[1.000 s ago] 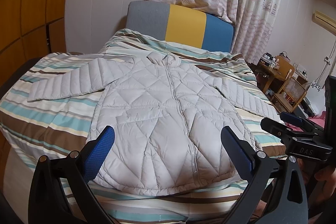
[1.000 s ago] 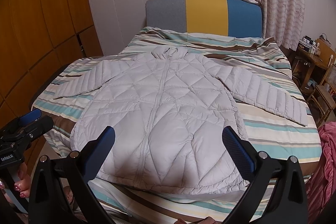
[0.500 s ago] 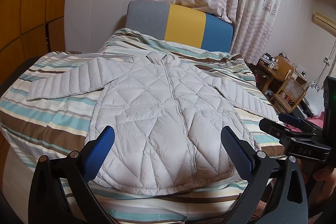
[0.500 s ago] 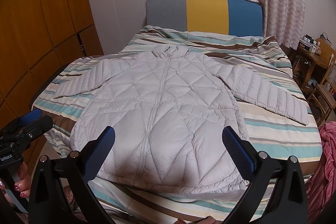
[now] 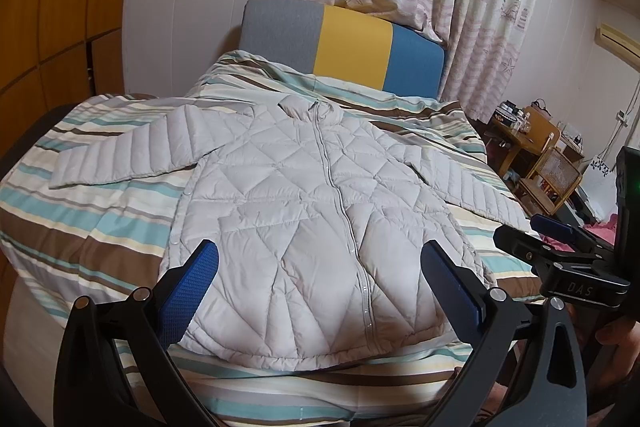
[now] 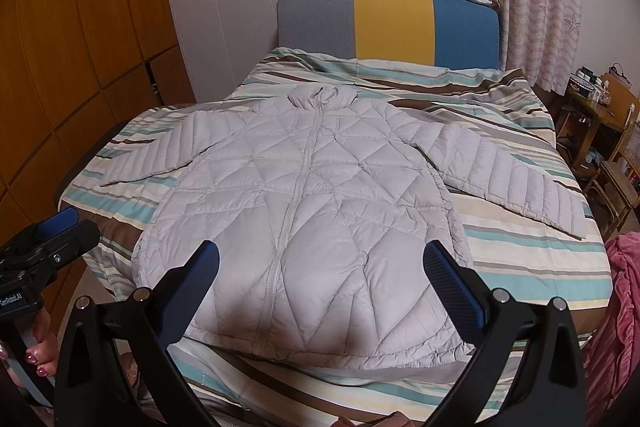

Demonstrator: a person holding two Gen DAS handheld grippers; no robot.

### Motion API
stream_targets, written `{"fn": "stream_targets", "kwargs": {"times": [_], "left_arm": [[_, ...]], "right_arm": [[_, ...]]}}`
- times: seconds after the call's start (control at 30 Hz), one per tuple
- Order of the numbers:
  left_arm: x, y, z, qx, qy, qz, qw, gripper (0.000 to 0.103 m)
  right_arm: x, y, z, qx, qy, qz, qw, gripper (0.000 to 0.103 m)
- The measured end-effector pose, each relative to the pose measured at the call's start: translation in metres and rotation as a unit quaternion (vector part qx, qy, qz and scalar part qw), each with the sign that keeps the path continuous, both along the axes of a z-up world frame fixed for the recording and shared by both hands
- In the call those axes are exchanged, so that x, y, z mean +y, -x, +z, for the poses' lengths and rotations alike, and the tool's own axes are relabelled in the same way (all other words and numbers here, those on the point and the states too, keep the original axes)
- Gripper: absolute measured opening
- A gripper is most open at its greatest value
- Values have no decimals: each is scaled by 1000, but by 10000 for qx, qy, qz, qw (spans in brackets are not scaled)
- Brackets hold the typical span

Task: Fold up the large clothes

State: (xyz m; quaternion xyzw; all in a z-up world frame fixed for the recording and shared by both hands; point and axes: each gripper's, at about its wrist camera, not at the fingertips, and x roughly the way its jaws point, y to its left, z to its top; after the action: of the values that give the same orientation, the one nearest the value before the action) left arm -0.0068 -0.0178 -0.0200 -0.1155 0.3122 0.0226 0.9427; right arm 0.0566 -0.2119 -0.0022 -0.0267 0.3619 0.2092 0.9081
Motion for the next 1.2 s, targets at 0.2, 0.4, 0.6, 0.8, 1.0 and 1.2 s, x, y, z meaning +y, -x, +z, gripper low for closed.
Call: {"fn": "stream_targets", "kwargs": {"times": [0.2,0.4,0.6,0.8,1.0,1.2], "left_arm": [[0,1,0,18,20,-1,10000,100],[-2,3,-6,91,95,-7,9999,100],[2,-11,-12,321,146,31,9994,100],[13,-37,-22,573,92,216,9981,100],[32,-73,-40,771,27,465,9959,100],[56,-110,-62,855,221,537,9946,100]], "right_arm": [[0,0,-1,6,-1,4,10000,101],[-2,-3,-4,25,40,-47,10000,101],[-9,-22,-11,118,49,-262,9996,101],[-23,-54,-24,266,133,-580,9979,101],[-45,-91,-42,361,-33,-870,9956,101],[-70,-131,-66,186,-186,-1112,9934,101]]}}
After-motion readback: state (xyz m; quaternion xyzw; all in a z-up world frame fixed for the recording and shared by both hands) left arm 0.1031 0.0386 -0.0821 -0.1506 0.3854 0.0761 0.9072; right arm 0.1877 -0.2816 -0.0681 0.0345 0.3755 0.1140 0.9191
